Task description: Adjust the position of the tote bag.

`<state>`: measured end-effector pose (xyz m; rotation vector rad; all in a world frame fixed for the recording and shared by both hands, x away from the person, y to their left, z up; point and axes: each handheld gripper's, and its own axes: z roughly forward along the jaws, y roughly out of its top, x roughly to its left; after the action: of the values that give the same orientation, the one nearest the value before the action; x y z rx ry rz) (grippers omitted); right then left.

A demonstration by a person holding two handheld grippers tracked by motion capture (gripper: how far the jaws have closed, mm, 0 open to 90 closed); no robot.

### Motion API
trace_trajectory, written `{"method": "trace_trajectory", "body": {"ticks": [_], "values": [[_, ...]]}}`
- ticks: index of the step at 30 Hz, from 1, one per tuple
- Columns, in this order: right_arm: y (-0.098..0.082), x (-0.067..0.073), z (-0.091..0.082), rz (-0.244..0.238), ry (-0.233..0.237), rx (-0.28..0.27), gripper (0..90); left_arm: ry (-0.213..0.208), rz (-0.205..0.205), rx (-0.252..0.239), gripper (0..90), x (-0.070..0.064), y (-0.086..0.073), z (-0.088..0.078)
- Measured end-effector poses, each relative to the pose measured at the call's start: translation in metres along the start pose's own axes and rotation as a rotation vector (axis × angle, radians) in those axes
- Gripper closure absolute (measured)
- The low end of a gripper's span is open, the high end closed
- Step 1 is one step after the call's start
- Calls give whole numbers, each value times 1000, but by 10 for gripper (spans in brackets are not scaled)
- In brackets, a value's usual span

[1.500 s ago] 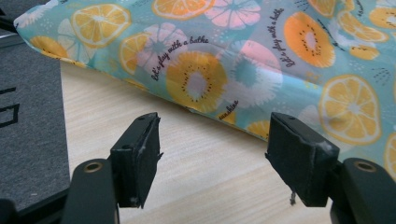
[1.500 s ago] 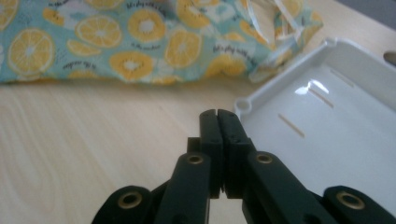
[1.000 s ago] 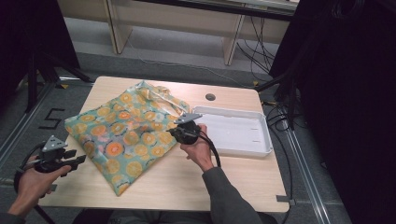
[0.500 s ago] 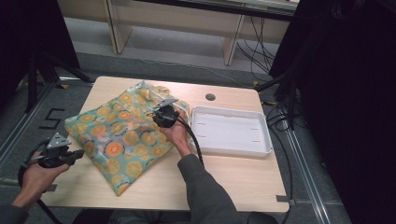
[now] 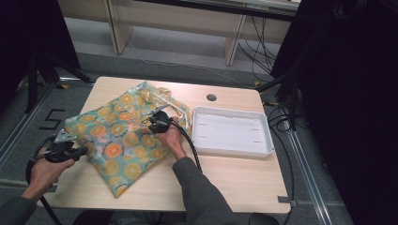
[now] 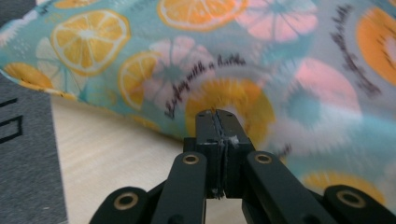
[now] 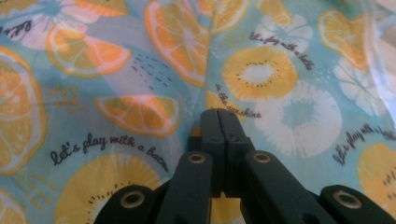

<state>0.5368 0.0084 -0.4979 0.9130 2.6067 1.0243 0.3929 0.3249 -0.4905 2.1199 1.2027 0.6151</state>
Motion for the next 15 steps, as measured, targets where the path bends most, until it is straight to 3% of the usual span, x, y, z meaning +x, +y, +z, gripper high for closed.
{"method": "trace_trajectory", "body": {"ticks": [2, 3, 4, 5, 6, 7, 10, 11, 13, 14, 15], "values": [[-1, 4, 0, 2, 10, 5, 900, 7, 15, 2, 884, 2, 1, 1], [-1, 10, -1, -20, 21, 12, 900, 8, -38, 19, 887, 3, 2, 1], [-2, 13, -1, -37, 22, 17, 900, 8, -38, 19, 889, 3, 2, 1], [-3, 16, -3, -30, 32, 31, 900, 10, -88, 17, 889, 3, 1, 2], [-4, 17, -5, -30, 45, 32, 900, 7, -36, -9, 889, 11, 2, 5], [-6, 18, -8, -38, 47, 25, 900, 15, -120, 19, 887, 6, 2, 5], [-10, 23, -12, -28, 66, 41, 900, 9, -99, 19, 882, 11, 5, 8], [-15, 27, -16, -44, 69, 54, 900, 27, -78, 2, 880, 15, 8, 11], [-19, 33, -20, -50, 85, 70, 900, 40, -118, 36, 878, 16, 11, 14], [-20, 36, -21, -50, 91, 73, 900, 44, -58, 6, 876, 22, 13, 18], [-21, 39, -23, -56, 93, 71, 900, 45, -50, 2, 875, 25, 15, 20]]}}
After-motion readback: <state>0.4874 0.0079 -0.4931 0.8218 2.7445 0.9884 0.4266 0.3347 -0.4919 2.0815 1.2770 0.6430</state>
